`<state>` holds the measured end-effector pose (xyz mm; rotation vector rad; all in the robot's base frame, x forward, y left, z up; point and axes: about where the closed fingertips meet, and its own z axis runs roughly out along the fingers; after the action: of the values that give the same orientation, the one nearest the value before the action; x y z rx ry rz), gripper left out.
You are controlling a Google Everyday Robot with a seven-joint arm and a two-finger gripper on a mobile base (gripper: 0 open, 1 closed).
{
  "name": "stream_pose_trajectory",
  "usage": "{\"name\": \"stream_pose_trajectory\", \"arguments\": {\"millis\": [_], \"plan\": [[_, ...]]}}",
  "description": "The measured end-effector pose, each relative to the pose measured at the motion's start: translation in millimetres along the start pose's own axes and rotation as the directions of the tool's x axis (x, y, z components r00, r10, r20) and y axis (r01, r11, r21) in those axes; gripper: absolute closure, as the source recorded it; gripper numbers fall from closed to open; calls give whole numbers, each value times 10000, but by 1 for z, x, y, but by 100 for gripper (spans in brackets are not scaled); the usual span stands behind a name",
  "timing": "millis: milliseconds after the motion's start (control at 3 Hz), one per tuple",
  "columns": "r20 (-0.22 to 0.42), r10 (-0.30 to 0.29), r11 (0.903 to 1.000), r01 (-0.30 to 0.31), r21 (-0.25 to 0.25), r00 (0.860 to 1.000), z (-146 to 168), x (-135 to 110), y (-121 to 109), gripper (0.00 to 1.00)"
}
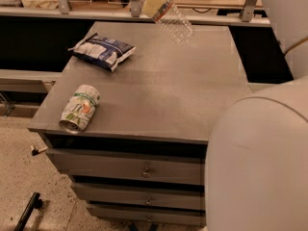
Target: Knock water bottle over
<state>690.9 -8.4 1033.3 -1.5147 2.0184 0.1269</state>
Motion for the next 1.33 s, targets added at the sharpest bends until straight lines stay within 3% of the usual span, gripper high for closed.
{"name": "stream_pose_trajectory", "arguments": {"millis": [333,667,1000,1333], "plan": [[-649,-680,9969,652,-445,9956,5,7,16,100],[-1902,-1989,9764,1777,-1225,9614,-19,45,64,100],[-2592,-2324,9572,1731,-2320,9375,-14,84,111,100],[-2770,-2379,9519,1667,-2571,9310,2,94,119,100]]}}
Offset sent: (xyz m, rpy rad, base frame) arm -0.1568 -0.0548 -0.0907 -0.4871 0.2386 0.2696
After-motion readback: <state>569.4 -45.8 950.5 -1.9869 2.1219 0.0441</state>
